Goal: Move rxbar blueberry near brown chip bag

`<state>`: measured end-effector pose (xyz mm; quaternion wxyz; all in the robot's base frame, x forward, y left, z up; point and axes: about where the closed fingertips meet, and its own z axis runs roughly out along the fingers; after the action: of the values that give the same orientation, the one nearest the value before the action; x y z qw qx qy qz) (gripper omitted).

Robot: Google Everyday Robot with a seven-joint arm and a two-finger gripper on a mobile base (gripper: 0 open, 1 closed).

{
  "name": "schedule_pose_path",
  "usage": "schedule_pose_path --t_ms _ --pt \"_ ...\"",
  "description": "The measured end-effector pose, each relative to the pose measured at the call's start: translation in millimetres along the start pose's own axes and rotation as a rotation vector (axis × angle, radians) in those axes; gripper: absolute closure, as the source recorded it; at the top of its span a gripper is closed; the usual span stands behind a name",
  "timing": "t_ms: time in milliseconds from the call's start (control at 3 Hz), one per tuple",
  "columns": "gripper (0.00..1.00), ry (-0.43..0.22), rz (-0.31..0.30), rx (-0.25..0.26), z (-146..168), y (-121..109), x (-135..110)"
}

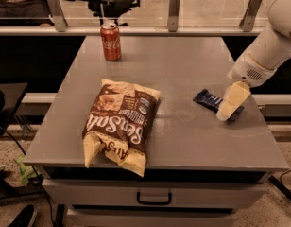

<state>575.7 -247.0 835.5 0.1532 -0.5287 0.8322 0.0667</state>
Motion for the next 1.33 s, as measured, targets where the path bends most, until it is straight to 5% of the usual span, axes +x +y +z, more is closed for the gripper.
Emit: schedule_pose_path --t_ms 333,1333 --pt "0.16 0.017 -0.003 -0.007 13.2 2.9 -4.9" --pt "0.85 0.029 -0.01 -0.002 6.2 11.1 -13.6"
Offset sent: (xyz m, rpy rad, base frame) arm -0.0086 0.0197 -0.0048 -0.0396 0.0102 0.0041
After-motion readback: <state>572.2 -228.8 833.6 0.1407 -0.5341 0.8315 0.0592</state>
